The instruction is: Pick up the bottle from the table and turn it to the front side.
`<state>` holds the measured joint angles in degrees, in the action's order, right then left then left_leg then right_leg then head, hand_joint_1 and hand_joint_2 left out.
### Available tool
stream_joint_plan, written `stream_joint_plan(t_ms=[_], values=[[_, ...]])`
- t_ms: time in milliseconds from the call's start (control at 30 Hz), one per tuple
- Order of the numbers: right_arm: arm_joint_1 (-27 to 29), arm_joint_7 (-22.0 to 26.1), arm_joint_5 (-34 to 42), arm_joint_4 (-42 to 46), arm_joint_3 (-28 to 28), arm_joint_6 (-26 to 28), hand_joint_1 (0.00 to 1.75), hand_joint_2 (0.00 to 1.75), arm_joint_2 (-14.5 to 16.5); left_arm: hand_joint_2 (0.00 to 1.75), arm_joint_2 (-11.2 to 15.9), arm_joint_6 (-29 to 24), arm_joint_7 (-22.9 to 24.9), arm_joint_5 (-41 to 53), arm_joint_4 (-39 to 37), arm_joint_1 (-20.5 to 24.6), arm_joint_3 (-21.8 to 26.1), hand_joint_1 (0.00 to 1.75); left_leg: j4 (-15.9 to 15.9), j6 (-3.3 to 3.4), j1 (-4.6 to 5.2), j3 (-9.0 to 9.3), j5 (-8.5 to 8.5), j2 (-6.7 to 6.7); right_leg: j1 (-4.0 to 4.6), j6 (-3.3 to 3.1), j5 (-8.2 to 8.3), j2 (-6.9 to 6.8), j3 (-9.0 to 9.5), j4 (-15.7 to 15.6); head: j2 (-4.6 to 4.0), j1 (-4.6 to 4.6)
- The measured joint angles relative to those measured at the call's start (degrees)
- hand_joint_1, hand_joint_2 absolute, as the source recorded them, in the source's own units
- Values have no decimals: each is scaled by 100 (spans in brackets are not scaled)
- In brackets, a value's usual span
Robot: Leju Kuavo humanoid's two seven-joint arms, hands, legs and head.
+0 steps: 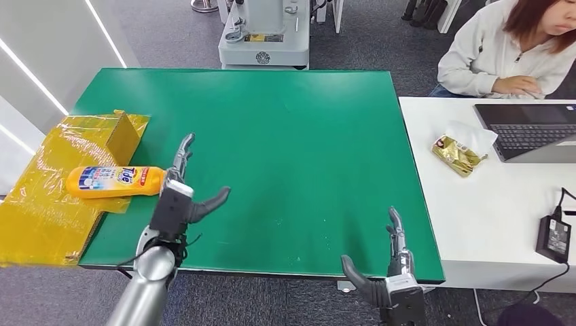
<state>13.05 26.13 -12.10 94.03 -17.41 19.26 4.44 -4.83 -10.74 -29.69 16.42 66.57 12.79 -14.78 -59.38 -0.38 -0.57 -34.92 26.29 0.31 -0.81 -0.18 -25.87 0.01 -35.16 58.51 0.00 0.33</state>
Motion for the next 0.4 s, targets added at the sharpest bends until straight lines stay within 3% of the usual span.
stream_joint_plan(t_ms=[167, 400], values=[[55, 86, 36, 347, 9, 45, 0, 175, 45, 175, -72, -295, 27, 205, 772, -651, -685, 0, 0, 5, 0, -1, 6, -4, 1, 8, -9, -6, 2, -2, 0, 1], [120, 217, 109, 562, 21, 147, 0, 175, 46, 175, -72, -340, 71, 198, 1108, -839, -930, 0, 0, 6, 0, 2, 5, -4, 2, 6, -6, -7, 7, -1, 0, 0]])
